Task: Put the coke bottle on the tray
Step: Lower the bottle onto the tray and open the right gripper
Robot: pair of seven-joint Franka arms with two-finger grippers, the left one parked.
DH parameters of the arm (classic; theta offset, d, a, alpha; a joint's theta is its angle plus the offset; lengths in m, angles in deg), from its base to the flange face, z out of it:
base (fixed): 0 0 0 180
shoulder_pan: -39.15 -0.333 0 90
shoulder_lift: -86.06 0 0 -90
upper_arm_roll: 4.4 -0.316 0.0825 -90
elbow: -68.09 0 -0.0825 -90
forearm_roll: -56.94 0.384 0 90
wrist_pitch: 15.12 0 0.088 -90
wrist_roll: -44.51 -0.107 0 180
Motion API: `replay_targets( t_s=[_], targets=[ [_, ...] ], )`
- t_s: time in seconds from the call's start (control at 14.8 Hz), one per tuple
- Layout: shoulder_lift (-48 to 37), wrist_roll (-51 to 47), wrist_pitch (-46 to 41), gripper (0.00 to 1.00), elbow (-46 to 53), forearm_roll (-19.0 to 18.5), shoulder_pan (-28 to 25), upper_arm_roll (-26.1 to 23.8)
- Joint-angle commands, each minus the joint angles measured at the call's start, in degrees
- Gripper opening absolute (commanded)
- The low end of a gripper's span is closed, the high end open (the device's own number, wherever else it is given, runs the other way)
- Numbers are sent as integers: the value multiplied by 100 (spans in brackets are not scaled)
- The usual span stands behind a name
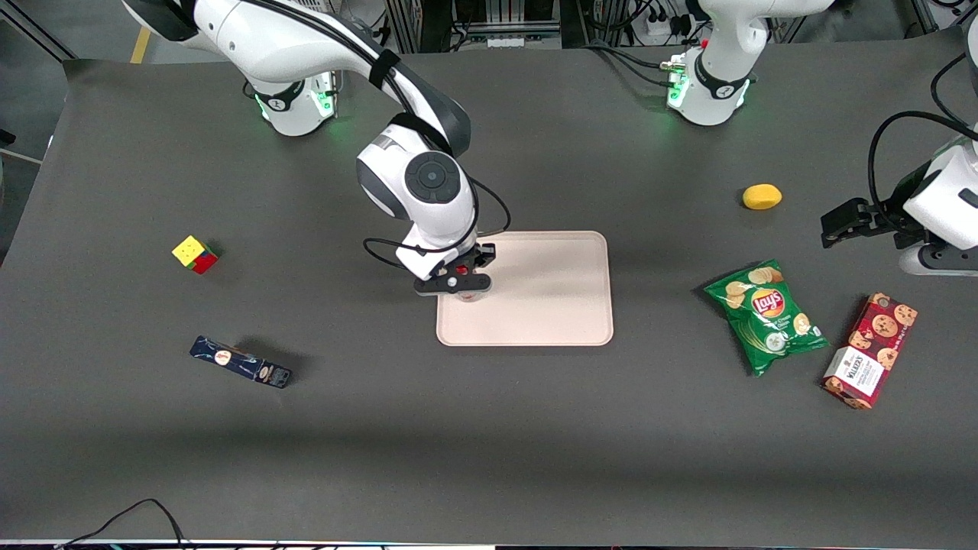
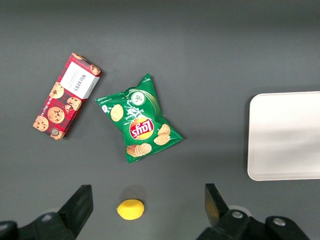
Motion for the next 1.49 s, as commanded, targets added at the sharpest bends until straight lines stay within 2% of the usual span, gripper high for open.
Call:
replay_targets(
  t_s=[0.0, 0.14, 0.2, 0.27, 1.08, 1.22, 1.42],
  targets=[
    [55, -155, 139, 0, 16, -153, 36, -51],
    [55, -154, 130, 0, 25, -144, 36, -34],
    [64, -155, 130, 23, 25, -135, 53, -25],
    [64, -155, 130, 99, 25, -144, 53, -16],
    [-128, -120, 51, 100, 87, -126, 71, -16],
    [-628, 3, -377, 100, 226, -126, 88, 2],
    [-1323, 1519, -1738, 100, 832, -65, 220, 203]
  ],
)
